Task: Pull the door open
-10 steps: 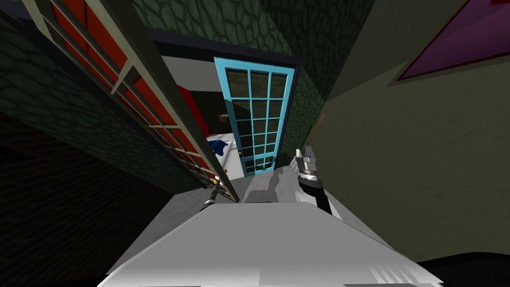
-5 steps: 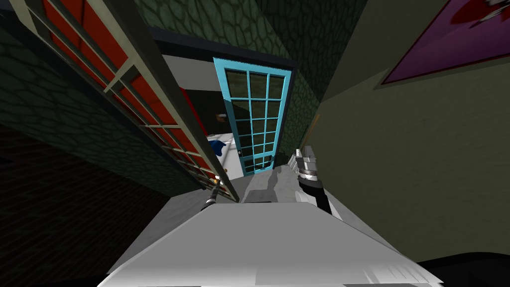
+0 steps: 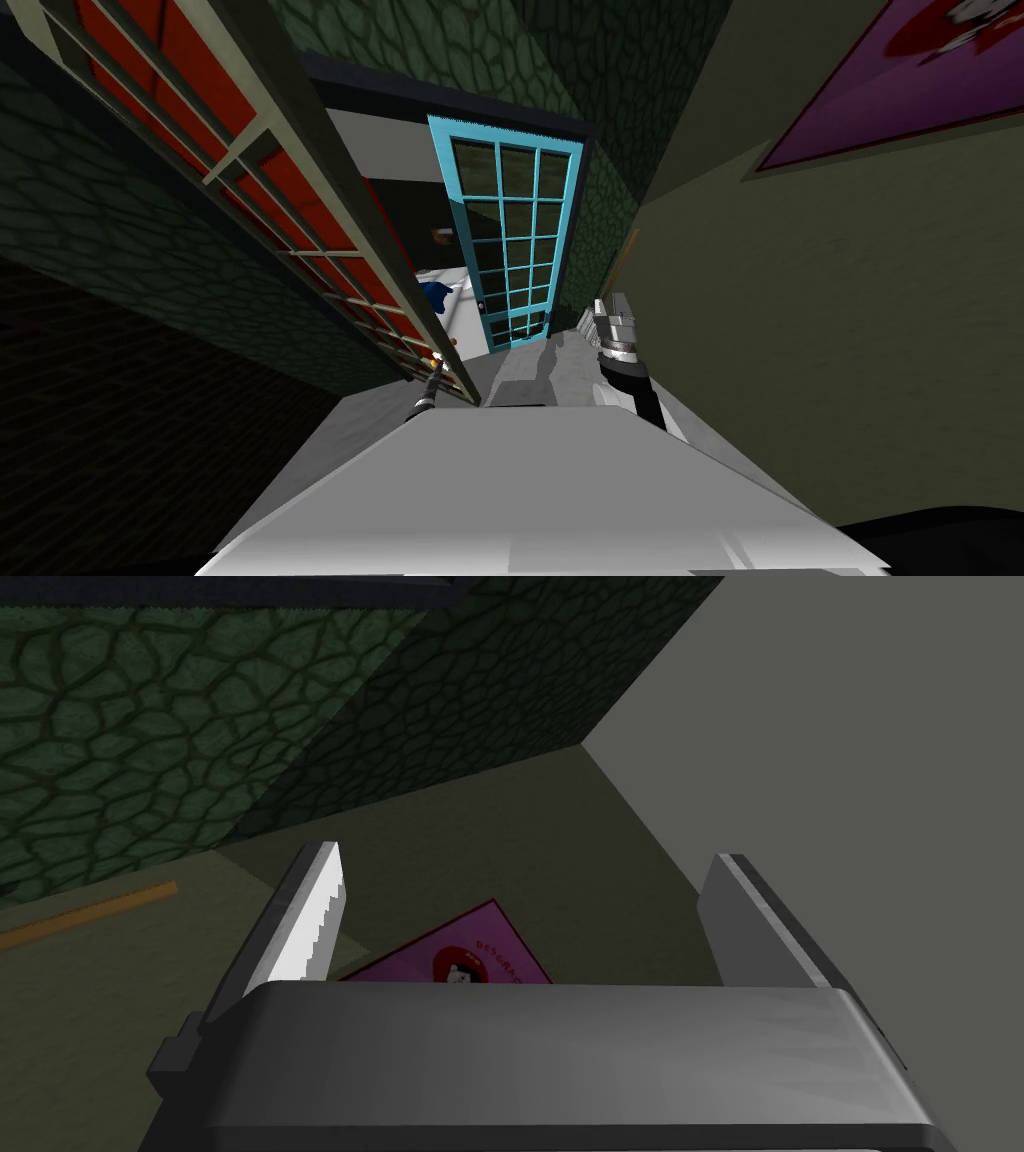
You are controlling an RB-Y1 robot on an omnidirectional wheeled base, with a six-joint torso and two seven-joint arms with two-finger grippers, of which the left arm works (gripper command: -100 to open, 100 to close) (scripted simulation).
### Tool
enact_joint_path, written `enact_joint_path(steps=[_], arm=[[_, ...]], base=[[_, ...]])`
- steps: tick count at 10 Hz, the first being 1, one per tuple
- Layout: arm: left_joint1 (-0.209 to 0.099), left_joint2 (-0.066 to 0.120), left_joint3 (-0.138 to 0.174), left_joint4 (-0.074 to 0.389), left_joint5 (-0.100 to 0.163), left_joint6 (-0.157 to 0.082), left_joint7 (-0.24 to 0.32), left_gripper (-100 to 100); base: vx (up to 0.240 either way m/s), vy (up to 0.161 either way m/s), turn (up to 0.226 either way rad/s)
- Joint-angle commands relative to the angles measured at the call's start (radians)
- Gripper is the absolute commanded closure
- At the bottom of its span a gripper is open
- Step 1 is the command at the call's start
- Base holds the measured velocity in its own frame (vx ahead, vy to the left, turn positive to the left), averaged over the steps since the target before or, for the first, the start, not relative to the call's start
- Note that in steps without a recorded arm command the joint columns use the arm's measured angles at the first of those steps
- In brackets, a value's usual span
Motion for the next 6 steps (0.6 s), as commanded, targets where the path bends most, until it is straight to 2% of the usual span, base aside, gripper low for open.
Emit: enact_joint_path(steps=[1,4,5,6], arm=[[0.002,0.031,0.026,-0.007,0.016,-0.001,0.008,100],[0.002,0.031,0.026,-0.007,0.016,-0.001,0.008,100],[0.001,0.033,0.017,-0.01,0.027,-0.001,0.039,100],[0.001,0.033,0.017,-0.01,0.027,-0.001,0.039,100]], base=[[-0.001,-0.006,-0.014],[0.004,-0.007,0.002],[-0.029,0.018,-0.084],[-0.026,0.026,-0.042]])
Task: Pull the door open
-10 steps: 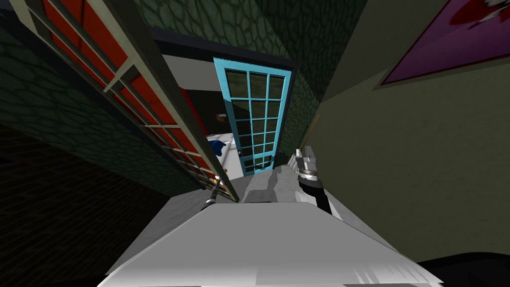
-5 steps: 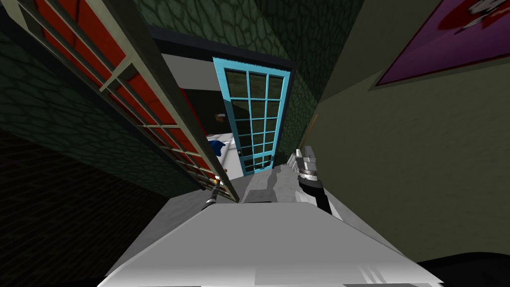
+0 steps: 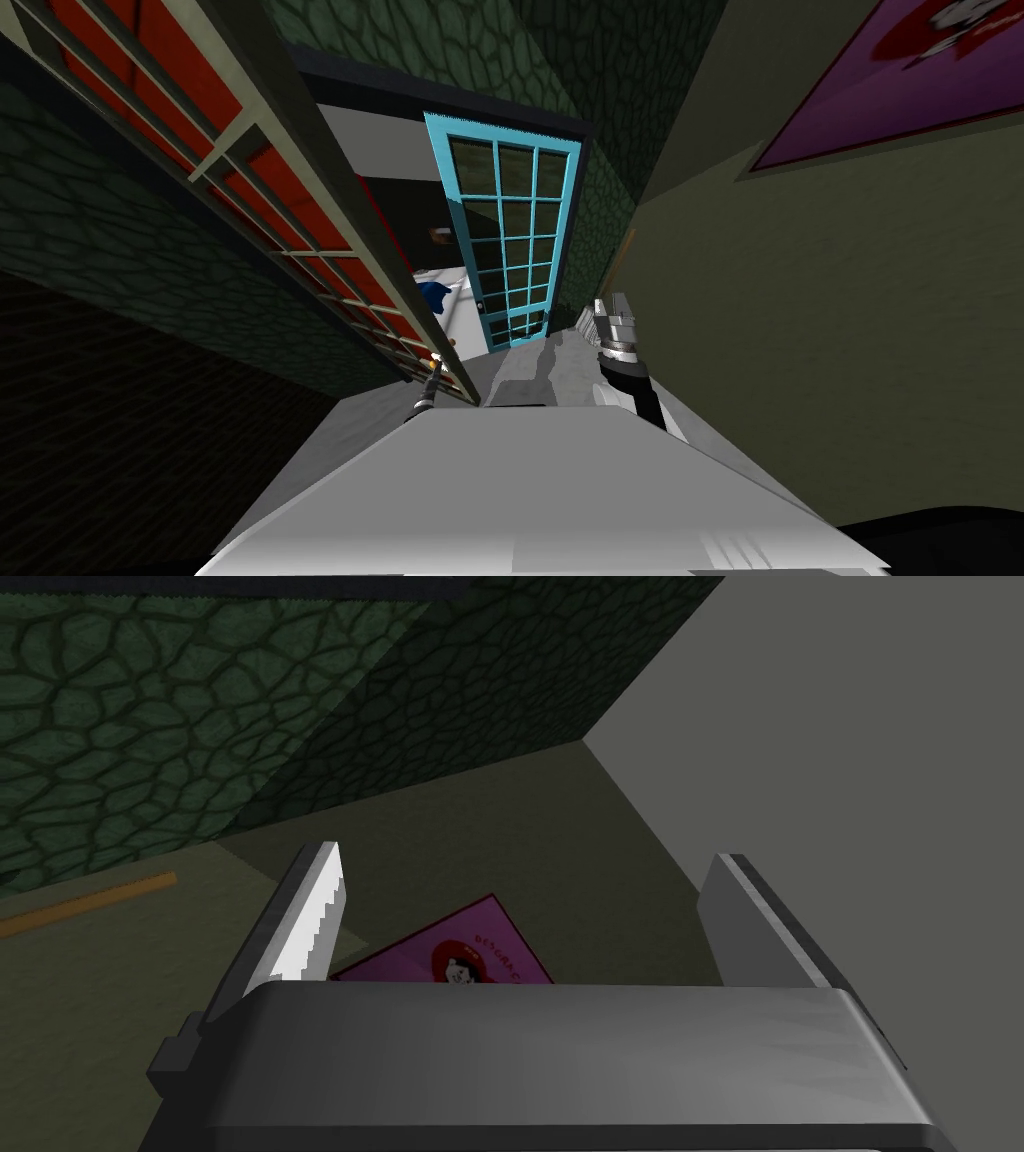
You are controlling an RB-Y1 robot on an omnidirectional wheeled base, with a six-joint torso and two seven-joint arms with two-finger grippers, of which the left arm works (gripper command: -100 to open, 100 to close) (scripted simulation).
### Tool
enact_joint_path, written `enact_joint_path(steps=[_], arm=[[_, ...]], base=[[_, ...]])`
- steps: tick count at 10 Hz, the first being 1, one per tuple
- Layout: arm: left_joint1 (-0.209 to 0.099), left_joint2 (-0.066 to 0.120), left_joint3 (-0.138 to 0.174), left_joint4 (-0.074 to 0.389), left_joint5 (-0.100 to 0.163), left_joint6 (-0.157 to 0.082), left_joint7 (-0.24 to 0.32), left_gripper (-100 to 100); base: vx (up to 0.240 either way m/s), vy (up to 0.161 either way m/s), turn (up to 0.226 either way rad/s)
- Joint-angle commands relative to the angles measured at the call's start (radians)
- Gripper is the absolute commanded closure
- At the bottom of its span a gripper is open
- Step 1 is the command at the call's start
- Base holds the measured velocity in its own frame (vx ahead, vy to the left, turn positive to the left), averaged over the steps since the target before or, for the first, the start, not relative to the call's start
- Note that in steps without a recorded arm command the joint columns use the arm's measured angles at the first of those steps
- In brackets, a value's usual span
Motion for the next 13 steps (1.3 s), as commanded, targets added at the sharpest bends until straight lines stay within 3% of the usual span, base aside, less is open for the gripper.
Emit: enact_joint_path(steps=[1,8,9,13], arm=[[-0.01,0.033,0.023,-0.002,0.017,0.008,0.013,100],[-0.01,0.033,0.023,-0.002,0.017,0.008,0.013,100],[-0.027,0.017,-0.012,0.052,0.014,-0.021,0.048,100],[-0.032,0.02,-0.034,0.049,0.038,-0.019,0.121,100]], base=[[-0.034,0.007,-0.01],[0.003,0.0,0.002],[-0.059,0.015,-0.158],[-0.091,0.064,-0.118]])
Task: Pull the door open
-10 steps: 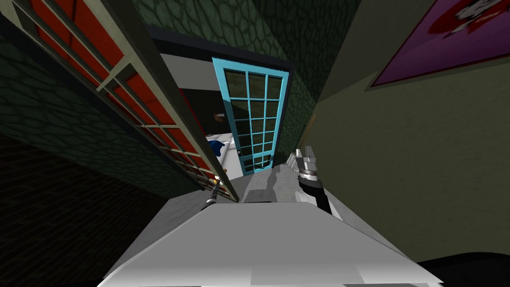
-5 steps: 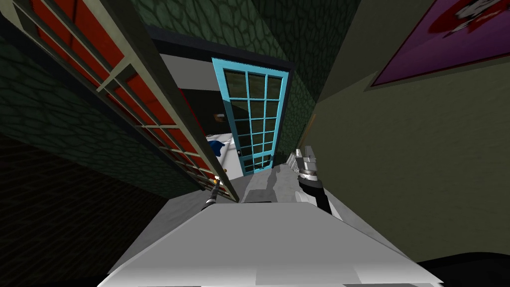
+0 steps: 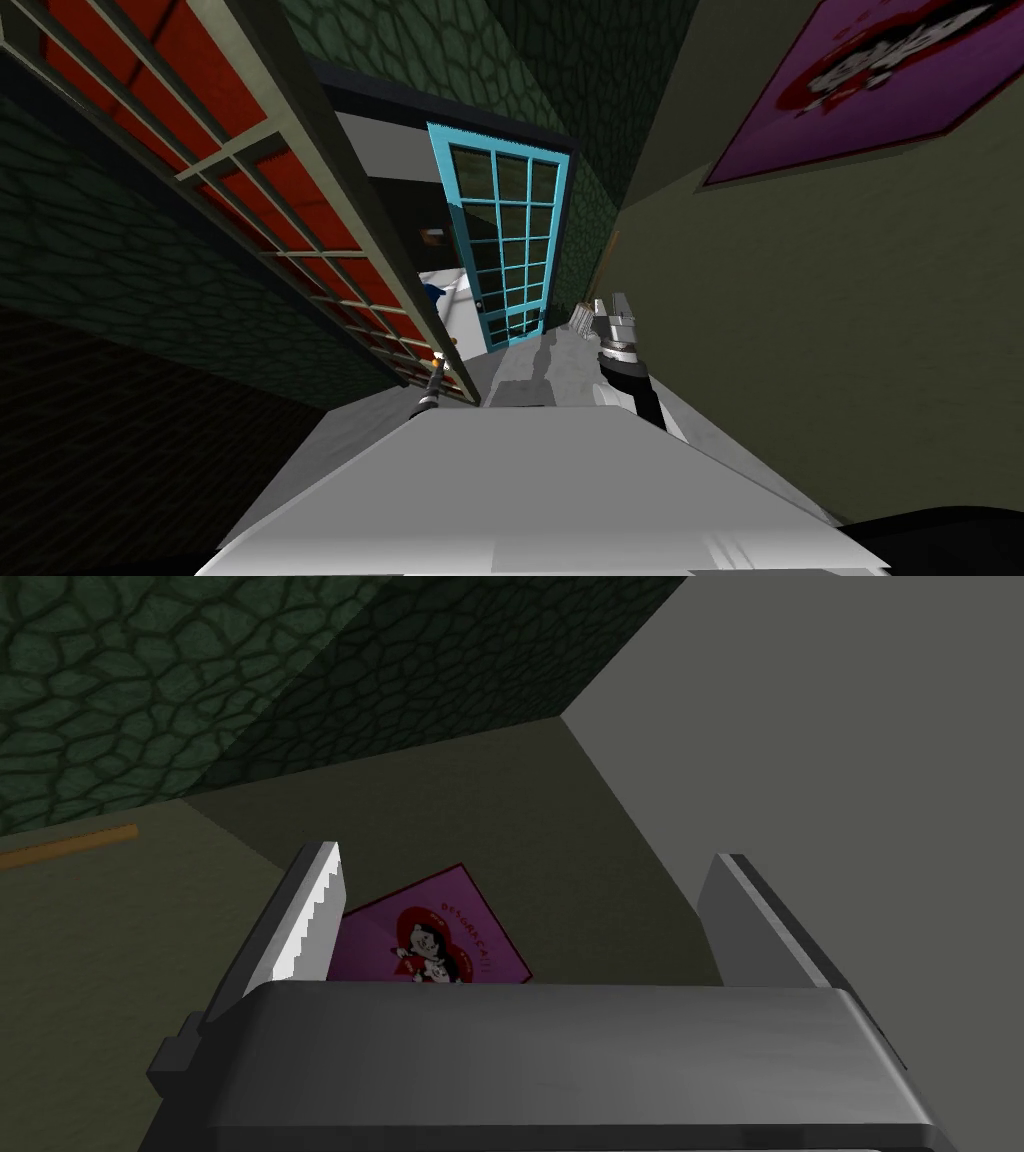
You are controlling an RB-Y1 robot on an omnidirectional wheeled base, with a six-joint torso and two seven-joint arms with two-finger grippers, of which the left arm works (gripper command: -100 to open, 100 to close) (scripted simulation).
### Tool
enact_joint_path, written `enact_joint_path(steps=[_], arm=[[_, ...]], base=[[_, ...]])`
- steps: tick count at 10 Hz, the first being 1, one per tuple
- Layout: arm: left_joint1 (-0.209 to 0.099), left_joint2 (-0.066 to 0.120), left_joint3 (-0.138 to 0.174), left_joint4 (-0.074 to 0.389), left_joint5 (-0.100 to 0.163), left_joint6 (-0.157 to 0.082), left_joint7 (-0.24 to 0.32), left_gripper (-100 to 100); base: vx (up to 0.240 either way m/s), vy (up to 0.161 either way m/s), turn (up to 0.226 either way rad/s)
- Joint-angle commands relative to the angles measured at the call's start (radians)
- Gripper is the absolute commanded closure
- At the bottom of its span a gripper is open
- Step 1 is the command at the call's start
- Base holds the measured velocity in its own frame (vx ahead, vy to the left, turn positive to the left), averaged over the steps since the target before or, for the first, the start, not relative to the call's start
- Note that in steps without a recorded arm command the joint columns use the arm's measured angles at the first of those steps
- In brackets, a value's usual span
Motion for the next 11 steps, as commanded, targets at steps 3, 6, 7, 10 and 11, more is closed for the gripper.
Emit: enact_joint_path(steps=[3,6,7,10,11], arm=[[-0.009,0.022,-0.002,0.02,0.03,0.0,0.067,100],[-0.013,0.024,-0.018,0.018,0.047,0.002,0.122,100],[-0.013,0.024,-0.018,0.018,0.047,0.002,0.122,100],[-0.013,0.024,-0.018,0.003,0.047,0.002,0.122,100],[-0.015,0.026,-0.028,0.017,0.057,0.003,0.156,100]], base=[[-0.063,0.053,-0.075],[-0.054,0.035,-0.083],[-0.034,0.032,-0.045],[-0.005,-0.003,0.013],[-0.027,0.03,-0.094]])
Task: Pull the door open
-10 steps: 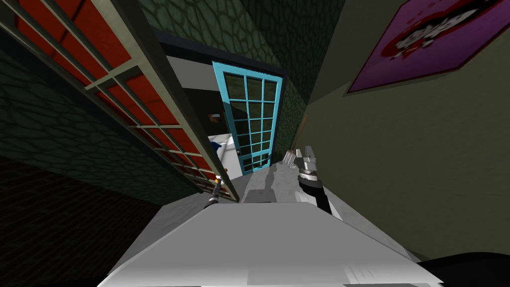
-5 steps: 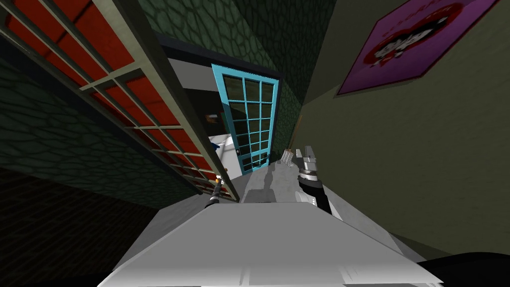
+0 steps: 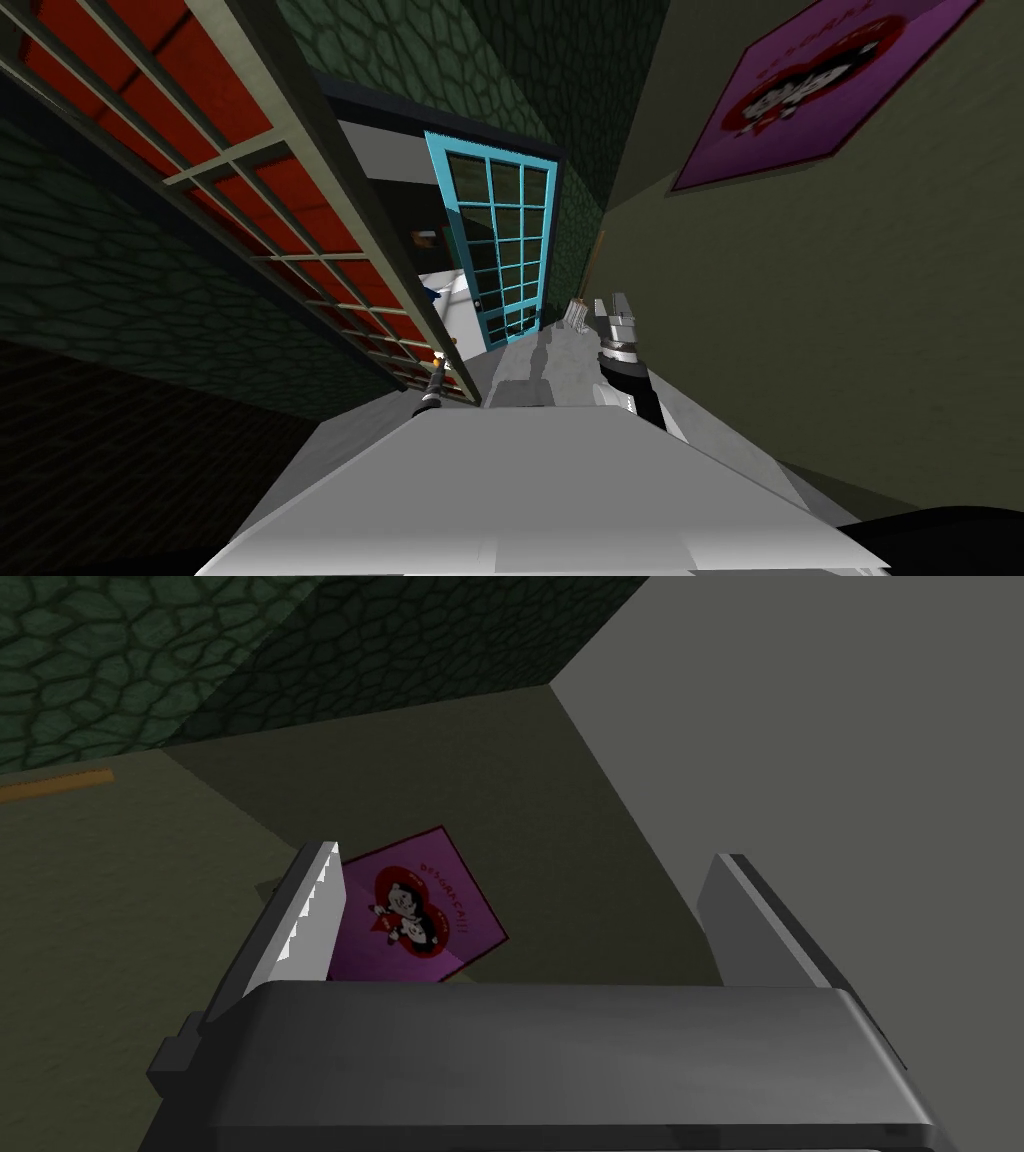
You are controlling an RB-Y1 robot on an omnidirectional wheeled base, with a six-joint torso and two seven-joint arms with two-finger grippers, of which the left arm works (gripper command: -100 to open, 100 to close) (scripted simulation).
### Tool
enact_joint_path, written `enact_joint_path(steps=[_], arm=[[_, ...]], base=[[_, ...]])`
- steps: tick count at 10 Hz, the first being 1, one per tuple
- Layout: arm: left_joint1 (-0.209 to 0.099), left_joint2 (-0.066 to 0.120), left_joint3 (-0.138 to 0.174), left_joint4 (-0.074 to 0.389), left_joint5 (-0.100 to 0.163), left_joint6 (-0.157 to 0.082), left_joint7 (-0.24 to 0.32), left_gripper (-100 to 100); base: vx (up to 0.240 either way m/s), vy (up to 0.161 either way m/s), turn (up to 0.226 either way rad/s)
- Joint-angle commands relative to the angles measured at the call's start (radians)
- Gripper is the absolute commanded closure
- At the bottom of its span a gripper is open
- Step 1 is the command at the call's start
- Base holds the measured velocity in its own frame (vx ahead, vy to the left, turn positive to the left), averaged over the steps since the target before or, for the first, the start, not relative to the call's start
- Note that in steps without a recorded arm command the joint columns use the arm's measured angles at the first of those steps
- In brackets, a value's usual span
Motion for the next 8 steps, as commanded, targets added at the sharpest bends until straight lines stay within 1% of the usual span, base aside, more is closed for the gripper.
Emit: enact_joint_path(steps=[1,2,4,6,7,8], arm=[[0.012,0.022,0.002,-0.021,0.024,0.024,0.05,100],[0.012,0.022,0.002,-0.021,0.024,0.024,0.059,100],[0.012,0.022,0.002,-0.021,0.024,0.024,0.059,100],[0.008,0.026,-0.018,-0.024,0.045,0.026,0.119,100],[0.008,0.026,-0.018,-0.024,0.045,0.026,0.13,100],[0.005,0.027,-0.029,-0.026,0.057,0.027,0.166,100]], base=[[-0.068,0.045,-0.149],[-0.055,0.048,-0.064],[-0.008,0.013,-0.006],[-0.053,0.033,-0.1],[-0.053,0.032,-0.08],[-0.044,0.04,-0.08]])
